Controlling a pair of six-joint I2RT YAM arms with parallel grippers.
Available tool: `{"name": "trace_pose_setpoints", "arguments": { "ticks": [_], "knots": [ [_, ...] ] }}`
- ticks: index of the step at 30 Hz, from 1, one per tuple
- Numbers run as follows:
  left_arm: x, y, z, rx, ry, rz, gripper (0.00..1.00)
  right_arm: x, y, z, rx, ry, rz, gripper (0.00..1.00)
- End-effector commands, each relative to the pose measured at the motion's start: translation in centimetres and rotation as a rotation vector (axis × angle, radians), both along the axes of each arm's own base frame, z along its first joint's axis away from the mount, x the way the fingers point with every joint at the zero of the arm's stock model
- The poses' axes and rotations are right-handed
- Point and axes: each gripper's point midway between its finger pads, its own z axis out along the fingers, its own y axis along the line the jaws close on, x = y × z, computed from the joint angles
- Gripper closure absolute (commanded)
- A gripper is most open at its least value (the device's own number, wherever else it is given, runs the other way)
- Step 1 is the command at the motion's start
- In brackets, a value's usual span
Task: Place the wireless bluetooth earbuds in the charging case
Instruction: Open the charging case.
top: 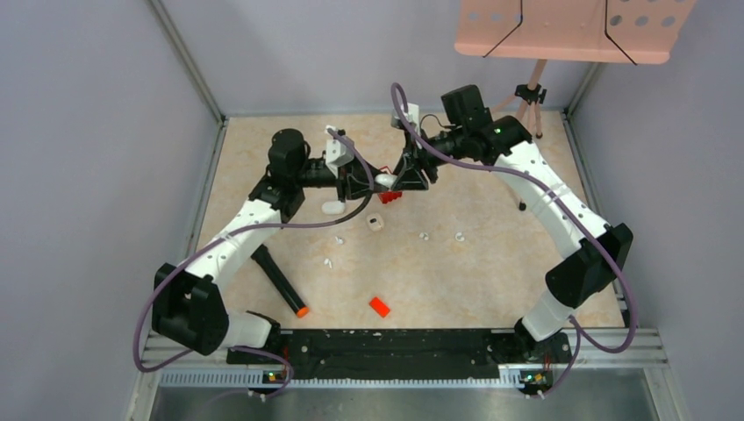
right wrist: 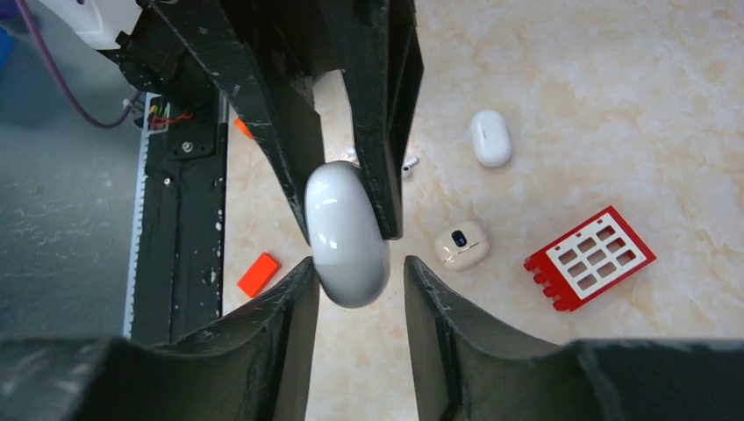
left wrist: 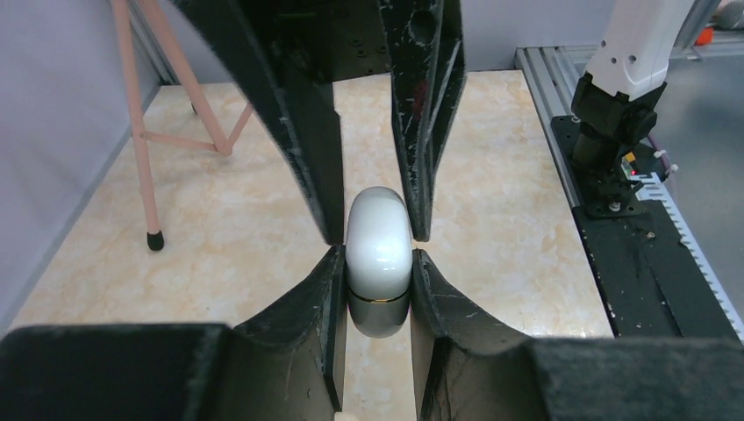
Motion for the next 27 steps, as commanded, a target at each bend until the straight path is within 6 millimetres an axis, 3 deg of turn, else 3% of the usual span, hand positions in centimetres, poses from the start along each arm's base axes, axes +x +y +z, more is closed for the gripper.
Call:
{"name": "trace_pose_setpoints", "arguments": {
  "ticks": [1,4,6,8,10,14,18,27],
  "knots": [
    [0.5,-0.7,1.3,-0.048,-0.024,-0.015,0.97,-0.5,0.4,1.9,0.04,-0.068,0.052,0.69],
    [0.8,-1.0,1.1,-0.048,-0.001,-0.014,0.92,-0.6,0.1,2.3,0.03,-0.088,0.051,0.91],
    [1.2,-1.1,0.5,-0.037,0.022,0.005,0.77,-0.5,-0.2,2.6,0.021,-0.099,0.039,0.97],
    [2.2,-0.9,-0.2,-0.032,0.054,0.085,0.52,-0.3,-0.5,2.9,0.009,-0.113,0.017,0.98],
    [2.3,-0.7,-0.9,-0.03,0.062,0.111,0.41,-0.1,-0.8,3.0,-0.009,-0.125,-0.009,0.99],
    [0.8,-0.4,-1.7,-0.04,0.04,0.074,0.39,0.0,-1.2,2.8,-0.037,-0.118,-0.028,1.0],
    [0.9,-0.6,-1.6,-0.054,0.039,0.066,0.45,-0.2,-1.3,2.4,-0.053,-0.089,-0.022,1.0],
    [1.4,-1.2,-0.8,-0.095,0.135,0.054,0.47,0.6,-1.4,2.1,-0.093,-0.109,-0.018,1.0]
  ]
}}
